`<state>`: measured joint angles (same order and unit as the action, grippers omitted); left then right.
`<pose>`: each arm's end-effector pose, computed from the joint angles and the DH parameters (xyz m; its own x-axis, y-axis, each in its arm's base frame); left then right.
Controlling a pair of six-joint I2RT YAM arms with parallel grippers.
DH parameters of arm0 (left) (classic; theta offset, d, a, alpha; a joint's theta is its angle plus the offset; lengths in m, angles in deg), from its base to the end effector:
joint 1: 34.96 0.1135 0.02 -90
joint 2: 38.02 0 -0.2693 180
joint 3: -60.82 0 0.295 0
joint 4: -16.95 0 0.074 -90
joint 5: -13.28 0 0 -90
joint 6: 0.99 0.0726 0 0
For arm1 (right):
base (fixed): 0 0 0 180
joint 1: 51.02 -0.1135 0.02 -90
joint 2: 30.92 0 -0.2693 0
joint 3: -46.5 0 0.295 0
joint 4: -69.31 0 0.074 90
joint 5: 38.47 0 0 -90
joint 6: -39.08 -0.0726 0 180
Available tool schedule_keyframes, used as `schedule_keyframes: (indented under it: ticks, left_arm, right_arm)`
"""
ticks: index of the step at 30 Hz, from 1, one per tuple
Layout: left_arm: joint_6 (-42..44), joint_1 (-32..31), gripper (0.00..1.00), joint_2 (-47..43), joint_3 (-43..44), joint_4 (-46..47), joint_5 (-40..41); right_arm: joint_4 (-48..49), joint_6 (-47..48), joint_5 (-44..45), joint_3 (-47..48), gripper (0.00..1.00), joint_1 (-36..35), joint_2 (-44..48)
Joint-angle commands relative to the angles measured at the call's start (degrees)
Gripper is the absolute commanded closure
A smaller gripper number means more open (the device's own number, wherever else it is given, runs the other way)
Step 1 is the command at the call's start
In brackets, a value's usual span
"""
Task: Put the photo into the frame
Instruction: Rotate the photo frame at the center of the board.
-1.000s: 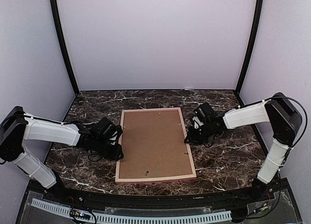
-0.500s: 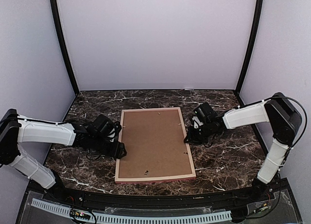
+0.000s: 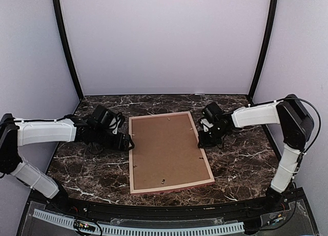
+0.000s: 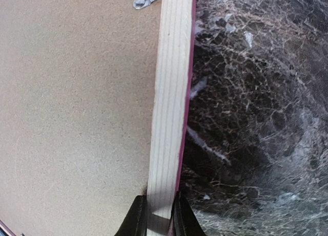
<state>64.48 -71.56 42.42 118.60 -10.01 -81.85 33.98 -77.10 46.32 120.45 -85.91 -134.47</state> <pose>0.2709 -0.2093 0.1540 -0.8222 0.0956 -0.5611 0.3286 0.8846 -0.3309 0.3256 0.2351 0.0971 -0.9320 -0.1143 -0.3440 -0.2117 0.9419 0.2608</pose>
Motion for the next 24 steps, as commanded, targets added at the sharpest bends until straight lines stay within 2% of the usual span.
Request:
schedule_keyframes:
  ticks: [1,7,12,17,20,22,24]
  left_arm:
    - [5.86,2.59,0.12,4.16,8.51,-0.65,-3.18]
    - [11.64,5.15,0.08,13.01,19.62,-1.89,-3.52]
    - [17.51,7.7,0.08,22.13,28.95,-2.99,-2.88]
    - [23.49,9.46,0.08,28.22,34.72,-5.59,-0.52]
    - [26.12,10.77,0.08,31.95,37.87,-7.44,-0.65]
    - [27.7,11.36,0.09,33.91,39.51,-8.48,-1.4]
    - [29.07,11.86,0.12,35.58,40.97,-9.66,-2.85]
  right_arm:
    - [-8.08,12.24,4.6,3.99,0.97,0.62,-2.76]
    - [-10.51,22.97,2.75,9.56,0.95,0.7,-5.67]
    - [-10.25,29.02,-3.06,12.51,0.94,0.8,-8.41]
    - [-10.66,33.35,-6.73,16.83,0.89,1.58,-10.35]
    - [-10.79,34.08,-8.23,19.0,0.8,2.78,-11.11]
    - [-10.58,33.97,-9.12,19.57,0.66,3.54,-10.79]
    - [-9.84,33.33,-9.79,19.13,0.57,4.32,-9.62]
